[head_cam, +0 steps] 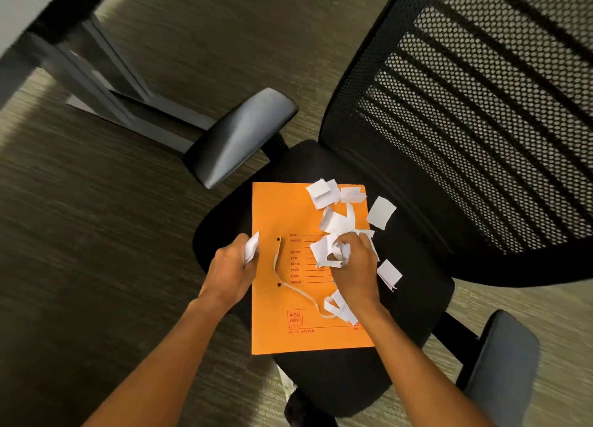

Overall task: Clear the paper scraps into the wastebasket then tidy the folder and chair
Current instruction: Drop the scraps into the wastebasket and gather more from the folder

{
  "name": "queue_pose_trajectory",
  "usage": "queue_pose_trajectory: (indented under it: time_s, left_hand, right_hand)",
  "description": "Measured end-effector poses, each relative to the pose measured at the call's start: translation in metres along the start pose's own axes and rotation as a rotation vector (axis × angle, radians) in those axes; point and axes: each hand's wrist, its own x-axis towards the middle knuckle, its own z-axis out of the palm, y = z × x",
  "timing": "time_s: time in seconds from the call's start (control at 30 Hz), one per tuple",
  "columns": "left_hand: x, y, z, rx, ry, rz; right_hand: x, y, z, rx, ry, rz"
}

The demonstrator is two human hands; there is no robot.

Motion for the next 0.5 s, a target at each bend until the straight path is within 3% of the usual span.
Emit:
queue_pose_trajectory:
  time_s: [0.5]
  left_hand:
    - [-0.126,-0.086,-0.047,-0.222,0.156,-0.224]
  right_hand:
    - [-0.098,-0.079,0.08,0.069,-0.134,-0.302]
